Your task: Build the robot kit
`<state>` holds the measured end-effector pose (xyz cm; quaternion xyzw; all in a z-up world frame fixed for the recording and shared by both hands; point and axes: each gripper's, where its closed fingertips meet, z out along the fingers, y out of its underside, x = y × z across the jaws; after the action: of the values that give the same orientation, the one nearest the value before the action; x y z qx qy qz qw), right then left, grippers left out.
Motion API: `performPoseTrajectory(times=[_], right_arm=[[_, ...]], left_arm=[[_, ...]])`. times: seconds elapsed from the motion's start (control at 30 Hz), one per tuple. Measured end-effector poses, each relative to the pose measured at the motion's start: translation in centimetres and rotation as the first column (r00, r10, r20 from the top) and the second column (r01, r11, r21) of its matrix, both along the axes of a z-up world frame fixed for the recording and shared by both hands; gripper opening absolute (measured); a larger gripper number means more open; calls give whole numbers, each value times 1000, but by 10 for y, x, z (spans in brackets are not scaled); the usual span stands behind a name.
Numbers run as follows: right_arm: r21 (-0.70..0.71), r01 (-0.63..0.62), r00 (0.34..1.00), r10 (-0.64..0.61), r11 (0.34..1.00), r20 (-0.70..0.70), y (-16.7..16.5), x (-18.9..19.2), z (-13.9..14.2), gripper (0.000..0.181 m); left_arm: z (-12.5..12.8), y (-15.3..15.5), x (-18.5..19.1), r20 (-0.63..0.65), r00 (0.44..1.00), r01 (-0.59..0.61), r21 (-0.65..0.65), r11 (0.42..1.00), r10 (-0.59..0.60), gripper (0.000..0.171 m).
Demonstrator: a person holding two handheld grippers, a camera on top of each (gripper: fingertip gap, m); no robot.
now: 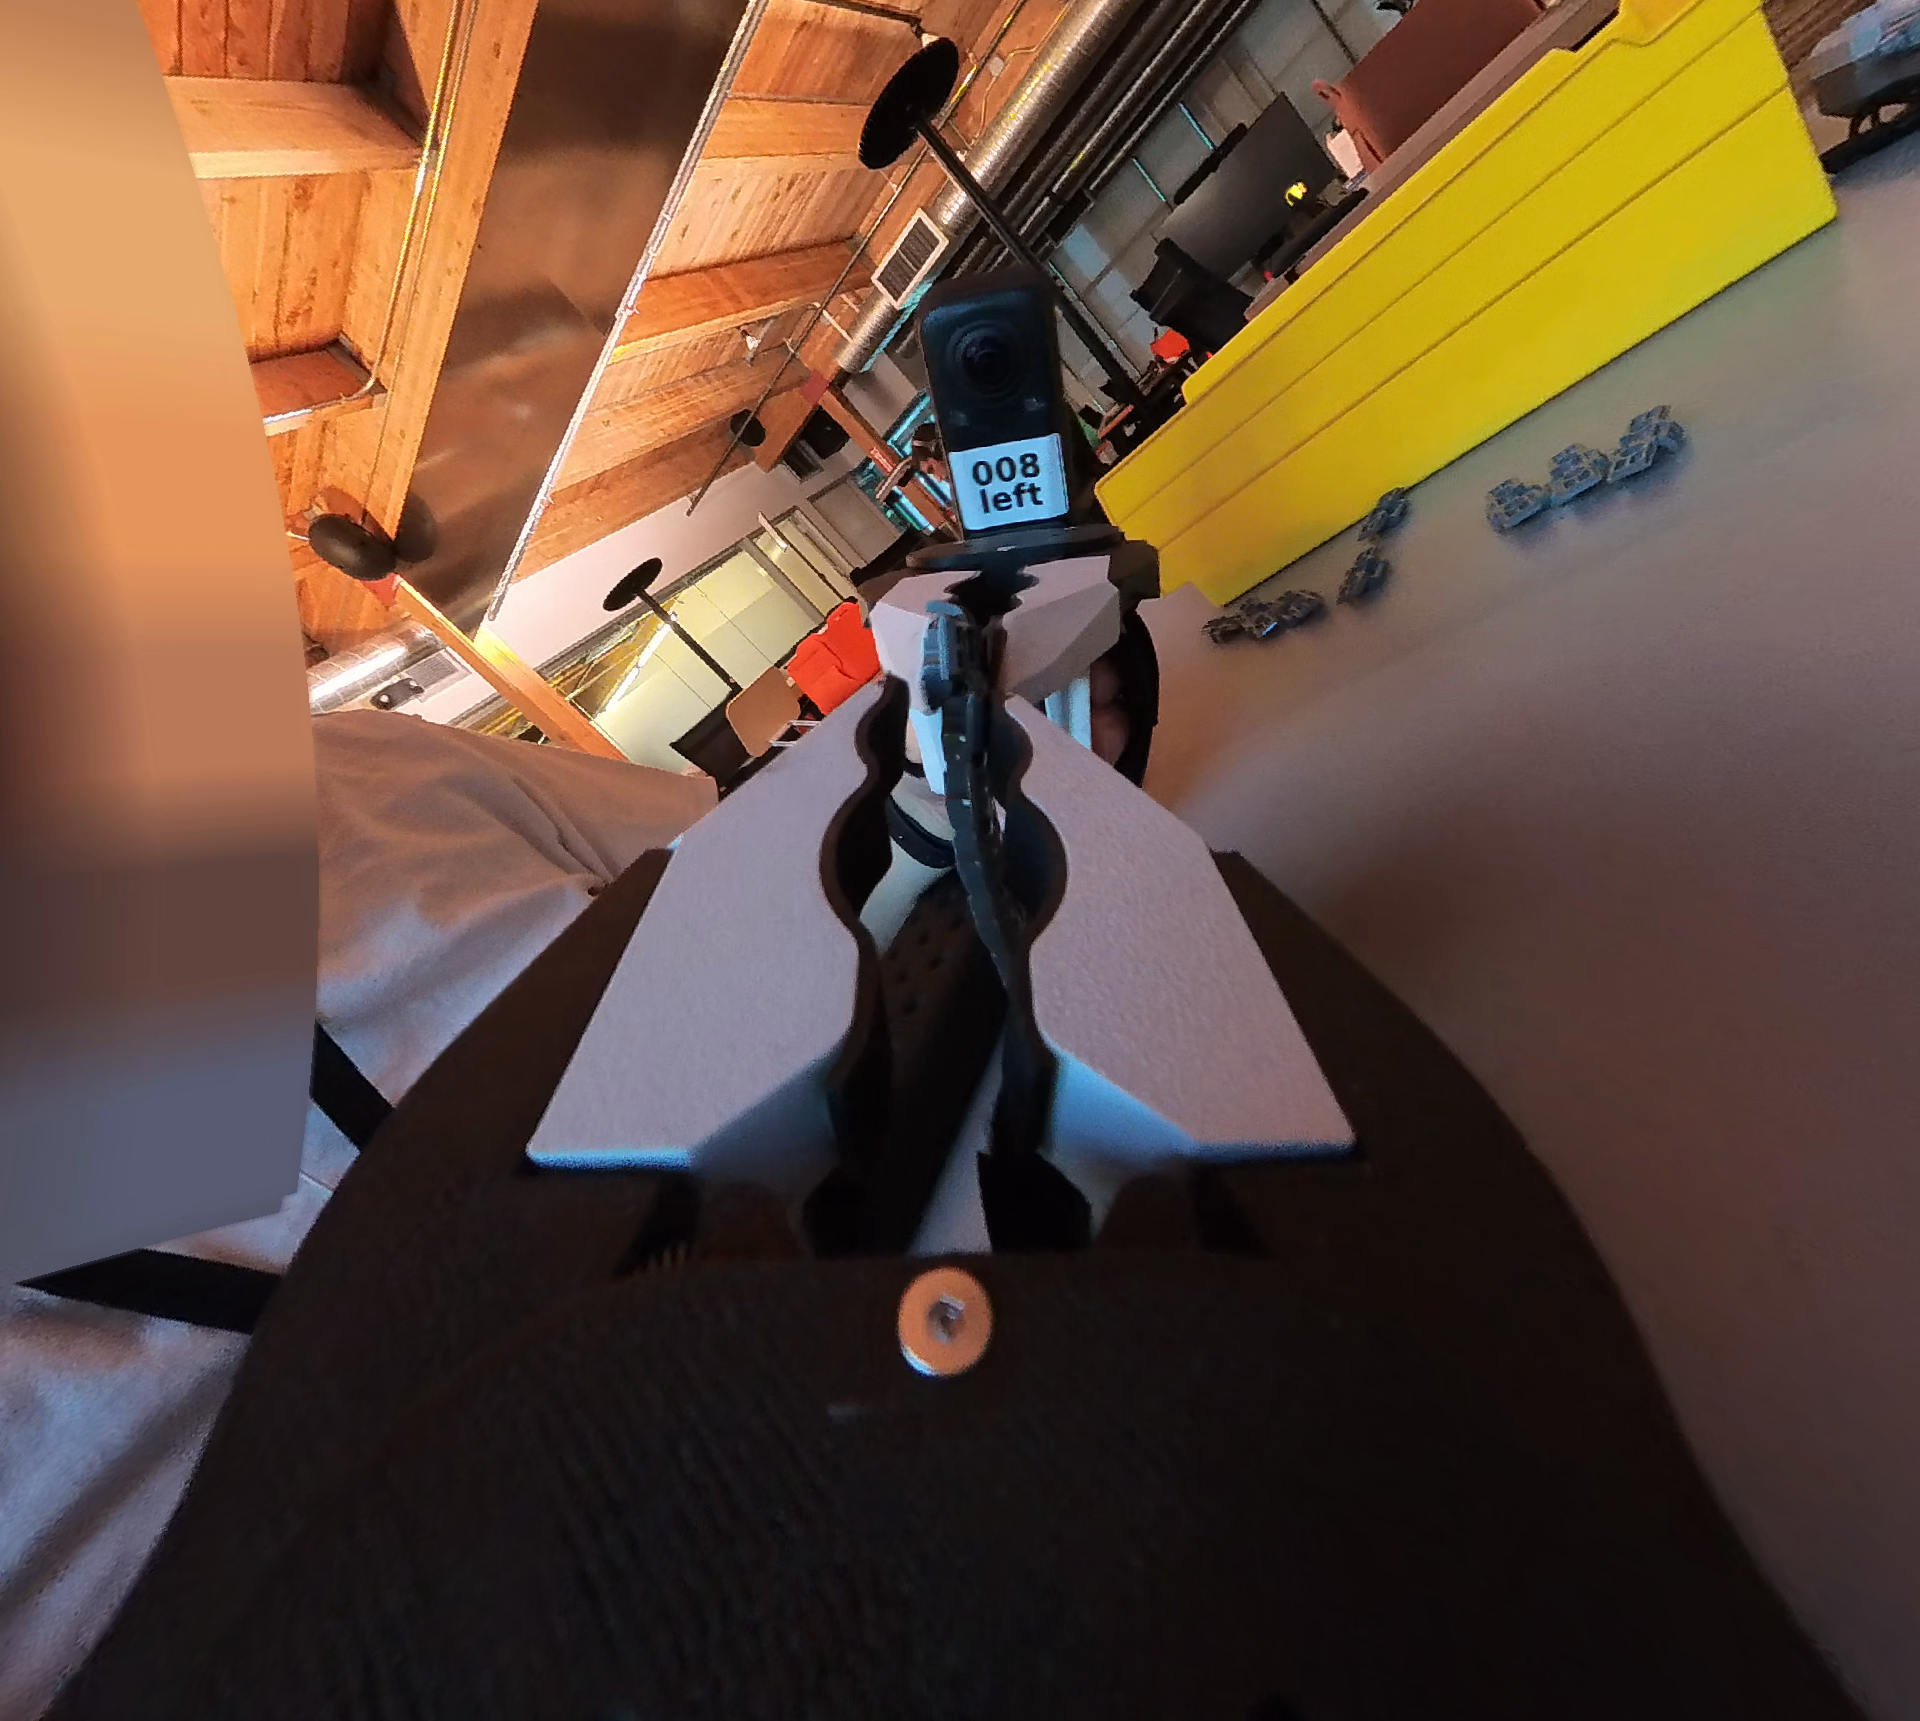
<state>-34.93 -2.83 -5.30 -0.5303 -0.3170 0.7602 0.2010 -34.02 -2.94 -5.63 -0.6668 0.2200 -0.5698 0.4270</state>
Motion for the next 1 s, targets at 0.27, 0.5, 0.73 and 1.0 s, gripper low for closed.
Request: performPoseTrajectory(times=[0.27, 0.5, 0.73, 1.0], right_arm=[[-25, -19, 1000, 18, 1000, -5, -1, 1, 1, 7], [12, -25, 999, 25, 1000, -31, -4, 4, 5, 5], [32, -10, 999, 12, 999, -50, -4, 4, 8, 4], [5, -24, 999, 24, 1000, -26, -2, 0, 5, 7]], left_arm=[[2, -3, 2, -5, 1000, 6, 23, 1000, -6, 6], [5, -7, 5, -11, 1000, -1, 75, 997, 2, 5], [7, -5, 5, -15, 999, -27, 105, 994, 28, 5], [4, -3, 0, 3, 1000, -8, 39, 999, 8, 5]])
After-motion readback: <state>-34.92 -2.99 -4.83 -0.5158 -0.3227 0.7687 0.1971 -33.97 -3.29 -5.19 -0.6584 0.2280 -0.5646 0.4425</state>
